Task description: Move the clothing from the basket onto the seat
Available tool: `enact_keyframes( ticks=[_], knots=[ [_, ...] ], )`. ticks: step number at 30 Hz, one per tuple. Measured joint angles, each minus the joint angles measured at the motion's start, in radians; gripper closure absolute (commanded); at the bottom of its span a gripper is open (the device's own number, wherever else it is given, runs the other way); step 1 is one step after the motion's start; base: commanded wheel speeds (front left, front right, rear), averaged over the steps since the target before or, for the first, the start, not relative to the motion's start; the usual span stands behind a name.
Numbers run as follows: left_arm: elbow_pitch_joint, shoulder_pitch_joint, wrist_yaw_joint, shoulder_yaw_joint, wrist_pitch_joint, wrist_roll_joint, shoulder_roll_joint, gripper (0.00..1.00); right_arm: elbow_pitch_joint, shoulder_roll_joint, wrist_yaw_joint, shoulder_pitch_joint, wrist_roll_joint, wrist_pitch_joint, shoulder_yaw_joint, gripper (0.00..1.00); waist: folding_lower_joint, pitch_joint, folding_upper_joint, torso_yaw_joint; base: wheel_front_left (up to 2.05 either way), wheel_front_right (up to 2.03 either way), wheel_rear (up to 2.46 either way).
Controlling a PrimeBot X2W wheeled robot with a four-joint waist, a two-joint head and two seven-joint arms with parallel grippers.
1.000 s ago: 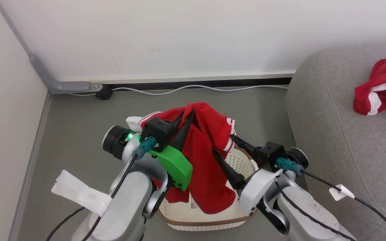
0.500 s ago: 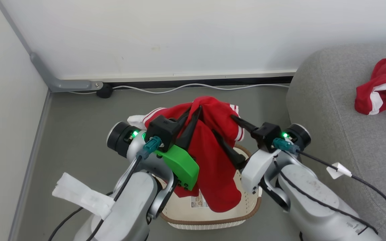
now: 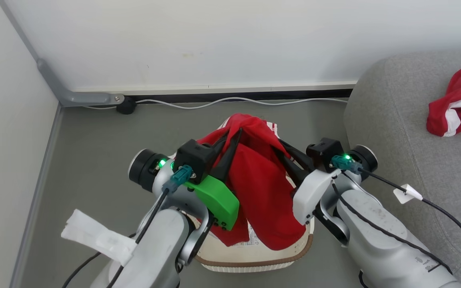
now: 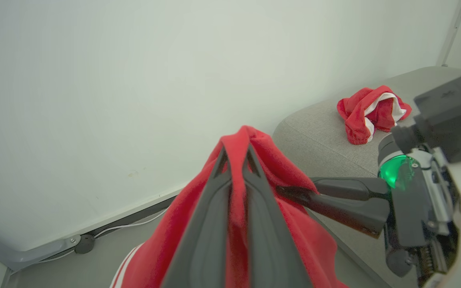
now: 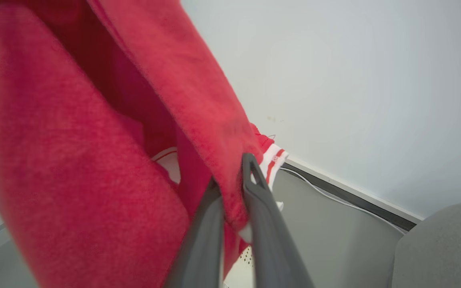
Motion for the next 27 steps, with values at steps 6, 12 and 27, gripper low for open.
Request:
enact_keyframes(
  ticks=[6, 12, 27],
  knots=[
    [-0.005, 0.037, 0.010, 0.038, -0.011, -0.037, 0.000, 0.00, 0.009, 0.005, 0.000, -0.020, 0.025, -0.001, -0.013, 1.00, 0.0000, 0.001, 0.0000, -0.019, 0.00, 0.00, 0.00],
    [-0.007, 0.055, 0.019, 0.052, -0.037, -0.037, 0.012, 0.00, 0.012, -0.001, 0.000, -0.042, 0.026, -0.003, -0.036, 1.00, 0.0000, -0.003, 0.0000, -0.050, 0.00, 0.00, 0.00],
    [-0.019, 0.129, 0.018, 0.035, -0.076, -0.038, 0.035, 0.00, -0.056, -0.104, -0.021, -0.079, 0.033, -0.020, -0.119, 1.00, -0.0001, -0.025, 0.0000, -0.169, 0.00, 0.00, 0.00]
  ],
)
